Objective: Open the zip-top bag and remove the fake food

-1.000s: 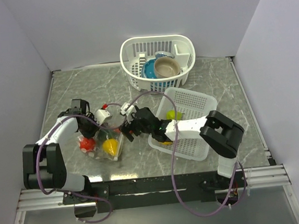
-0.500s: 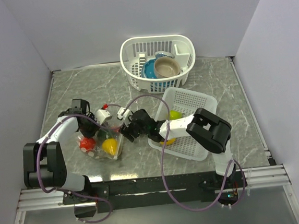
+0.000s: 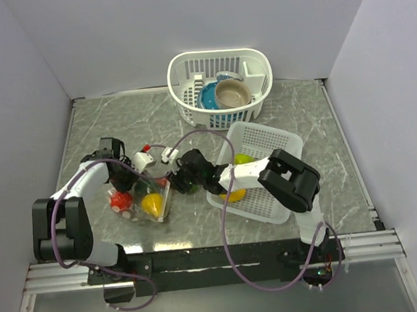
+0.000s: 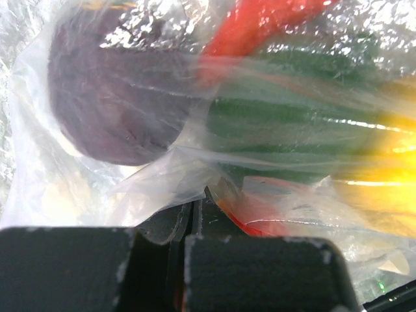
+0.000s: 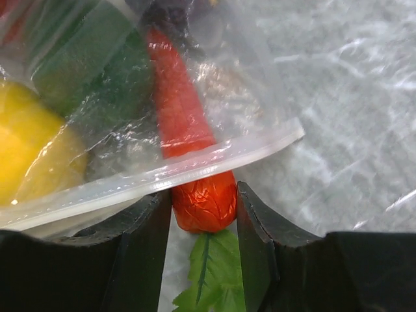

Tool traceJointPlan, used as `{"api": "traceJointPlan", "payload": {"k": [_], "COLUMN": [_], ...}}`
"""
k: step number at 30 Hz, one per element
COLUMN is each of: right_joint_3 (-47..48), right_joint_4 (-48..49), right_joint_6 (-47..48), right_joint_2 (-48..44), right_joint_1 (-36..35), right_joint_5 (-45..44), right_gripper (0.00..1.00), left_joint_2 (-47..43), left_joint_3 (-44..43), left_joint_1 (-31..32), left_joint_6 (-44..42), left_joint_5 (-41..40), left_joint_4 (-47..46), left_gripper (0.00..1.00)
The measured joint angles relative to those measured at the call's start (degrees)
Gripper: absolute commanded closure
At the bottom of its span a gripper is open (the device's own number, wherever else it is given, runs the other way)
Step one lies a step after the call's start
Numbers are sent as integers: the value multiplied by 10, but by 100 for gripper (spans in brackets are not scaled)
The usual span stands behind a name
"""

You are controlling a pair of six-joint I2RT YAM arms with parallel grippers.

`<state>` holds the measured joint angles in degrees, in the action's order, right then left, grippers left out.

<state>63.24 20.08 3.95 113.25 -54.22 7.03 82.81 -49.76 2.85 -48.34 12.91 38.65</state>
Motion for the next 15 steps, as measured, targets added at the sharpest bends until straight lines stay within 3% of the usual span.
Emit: {"api": "traceJointPlan", "payload": {"k": [4,10,15], "right_joint_3": [-11,-25,-16], "right_joint_4": [-68,-210,-320], "right_joint_6": [-27,-97,-147], "right_joint_2": [-49,-214,-292], "right_joint_1": [0,0,1], "right_joint_5": [3,-8,-47], "right_gripper": [94,99,100], "left_joint_2": [-9,-16,-16], "left_joint_3": [0,-8,-17], "left_joint_1": [0,-3,-4], "left_joint_6": [0,6,11], "left_joint_5": [-1,3,9], "left_joint_4": [9,15,16], "left_gripper": [99,99,99]}}
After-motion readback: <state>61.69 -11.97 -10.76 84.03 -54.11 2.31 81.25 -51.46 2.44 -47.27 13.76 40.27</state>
